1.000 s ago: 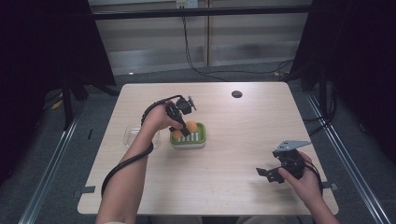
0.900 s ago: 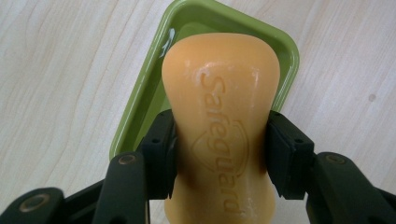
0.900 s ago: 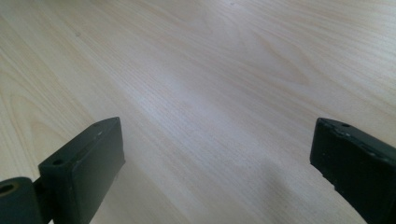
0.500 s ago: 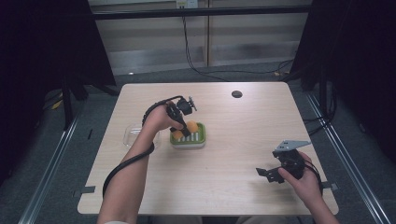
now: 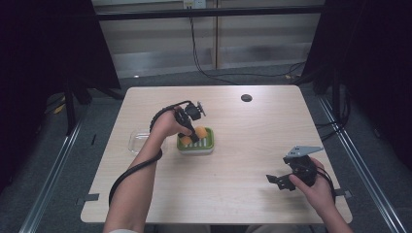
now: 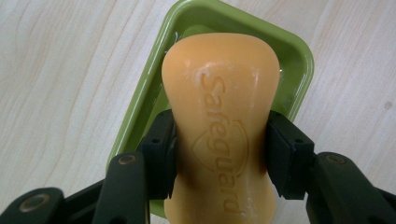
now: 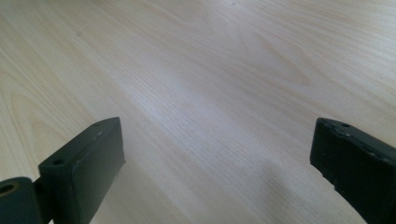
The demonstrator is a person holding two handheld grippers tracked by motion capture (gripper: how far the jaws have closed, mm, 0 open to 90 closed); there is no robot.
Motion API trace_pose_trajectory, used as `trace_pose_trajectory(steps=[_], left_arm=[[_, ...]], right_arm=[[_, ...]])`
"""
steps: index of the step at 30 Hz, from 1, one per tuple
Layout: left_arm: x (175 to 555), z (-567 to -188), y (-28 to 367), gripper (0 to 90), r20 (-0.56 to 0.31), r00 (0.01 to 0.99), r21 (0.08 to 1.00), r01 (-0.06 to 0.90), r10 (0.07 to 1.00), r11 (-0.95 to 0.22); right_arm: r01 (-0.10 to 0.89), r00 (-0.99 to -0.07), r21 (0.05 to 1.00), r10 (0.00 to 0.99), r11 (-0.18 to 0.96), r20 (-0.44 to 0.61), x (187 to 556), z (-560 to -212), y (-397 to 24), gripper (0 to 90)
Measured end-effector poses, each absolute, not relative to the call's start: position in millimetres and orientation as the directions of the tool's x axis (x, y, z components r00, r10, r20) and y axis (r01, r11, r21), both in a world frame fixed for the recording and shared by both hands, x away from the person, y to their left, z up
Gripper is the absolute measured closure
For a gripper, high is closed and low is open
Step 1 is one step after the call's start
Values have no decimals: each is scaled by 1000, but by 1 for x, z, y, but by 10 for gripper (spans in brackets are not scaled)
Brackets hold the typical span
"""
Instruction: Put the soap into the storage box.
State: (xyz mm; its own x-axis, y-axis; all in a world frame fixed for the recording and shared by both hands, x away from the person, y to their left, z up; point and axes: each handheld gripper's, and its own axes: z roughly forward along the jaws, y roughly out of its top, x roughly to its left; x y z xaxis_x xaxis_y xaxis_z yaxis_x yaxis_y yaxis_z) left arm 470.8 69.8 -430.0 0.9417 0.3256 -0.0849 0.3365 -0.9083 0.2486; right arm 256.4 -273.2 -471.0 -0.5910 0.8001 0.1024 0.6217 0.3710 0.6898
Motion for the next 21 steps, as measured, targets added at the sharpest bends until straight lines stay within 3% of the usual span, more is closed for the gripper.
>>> trace_pose_trajectory(steps=[21], left_arm=[[472, -438, 68, 498, -70, 940, 253, 341, 334, -906]], right_arm=[[631, -583, 684, 805, 365, 107, 256, -471, -272, 25]])
